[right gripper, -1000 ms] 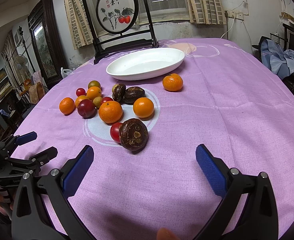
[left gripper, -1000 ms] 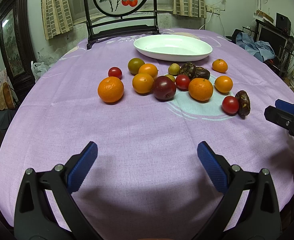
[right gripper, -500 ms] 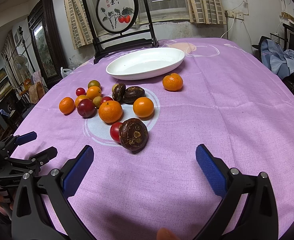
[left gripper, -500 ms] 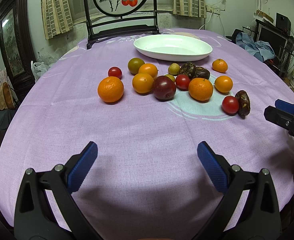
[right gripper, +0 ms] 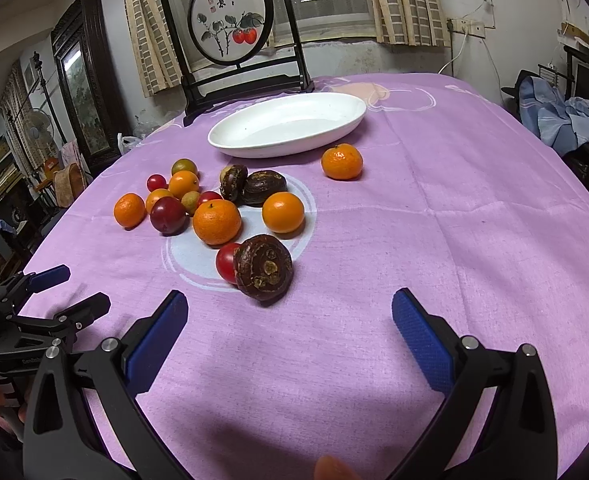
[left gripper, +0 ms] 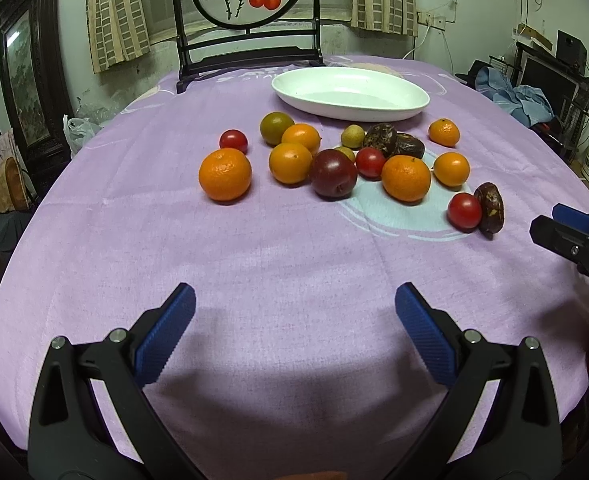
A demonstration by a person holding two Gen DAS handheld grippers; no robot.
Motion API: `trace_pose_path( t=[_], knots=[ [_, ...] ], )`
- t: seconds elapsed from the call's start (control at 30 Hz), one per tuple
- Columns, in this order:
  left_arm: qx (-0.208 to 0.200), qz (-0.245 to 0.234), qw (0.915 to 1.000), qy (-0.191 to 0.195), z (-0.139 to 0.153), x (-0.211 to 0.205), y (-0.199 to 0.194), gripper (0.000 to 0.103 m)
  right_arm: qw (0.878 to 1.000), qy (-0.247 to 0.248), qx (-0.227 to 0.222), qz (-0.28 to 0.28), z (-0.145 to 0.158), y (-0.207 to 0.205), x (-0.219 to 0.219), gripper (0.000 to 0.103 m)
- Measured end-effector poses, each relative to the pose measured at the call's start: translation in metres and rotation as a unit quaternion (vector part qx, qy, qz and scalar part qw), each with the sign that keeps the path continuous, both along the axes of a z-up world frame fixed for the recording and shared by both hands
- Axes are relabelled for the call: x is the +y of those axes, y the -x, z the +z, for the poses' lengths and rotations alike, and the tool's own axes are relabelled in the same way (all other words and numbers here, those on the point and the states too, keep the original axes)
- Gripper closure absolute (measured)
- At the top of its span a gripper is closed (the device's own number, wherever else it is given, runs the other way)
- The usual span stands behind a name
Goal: Organize fruits
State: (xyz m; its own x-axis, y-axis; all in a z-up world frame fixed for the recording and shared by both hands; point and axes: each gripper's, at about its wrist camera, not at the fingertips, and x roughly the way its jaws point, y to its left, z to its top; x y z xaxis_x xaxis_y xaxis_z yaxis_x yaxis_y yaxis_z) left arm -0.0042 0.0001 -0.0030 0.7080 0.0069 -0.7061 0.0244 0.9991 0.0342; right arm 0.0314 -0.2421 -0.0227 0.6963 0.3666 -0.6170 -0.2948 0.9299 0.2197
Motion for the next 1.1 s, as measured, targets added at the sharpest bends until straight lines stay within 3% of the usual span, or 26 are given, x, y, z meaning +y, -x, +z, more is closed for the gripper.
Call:
trace_pose_path(
  t=[0.27, 0.4, 0.57, 0.77, 0.87, 1.0, 1.1],
  knots=[
    [-0.007, -0.009, 0.9999, -0.007, 0.002, -0.003, 0.002, 0.002, 0.999, 0.029, 0.003, -0.015, 0.001, 0.000, 0.004, 0.001],
    [-0.008, -0.008, 0.9999, -0.005, 0.002, -0.003, 0.001, 0.002, 0.998, 0.058, -0.007, 0.018, 0.004, 0.004, 0.022, 0.002],
    [-0.001, -0.002, 0.9999, 0.017, 0.003, 0.002, -0.001, 0.002, 0.995, 0.083, 0.017, 0.050, -0.001, -0.011, 0.037, 0.021],
    [0.003, -0.001, 0.9990, 0.044, 0.002, 0.009, -0.003, 0.002, 0.992, 0.063, 0.064, 0.093, -0.006, -0.032, 0.038, 0.031],
    [0.006, -0.003, 0.9984, 0.055, 0.001, 0.011, -0.004, 0.002, 0.988, 0.038, 0.087, 0.120, -0.006, -0.040, 0.027, 0.032],
    [0.011, -0.005, 0.9982, 0.059, 0.000, 0.012, -0.006, 0.002, 0.984, 0.044, 0.095, 0.147, -0.003, -0.050, 0.017, 0.032],
    [0.011, -0.010, 0.9984, 0.054, 0.001, 0.009, -0.006, 0.002, 0.973, 0.031, 0.115, 0.197, -0.005, -0.063, 0.018, 0.044]
  ],
)
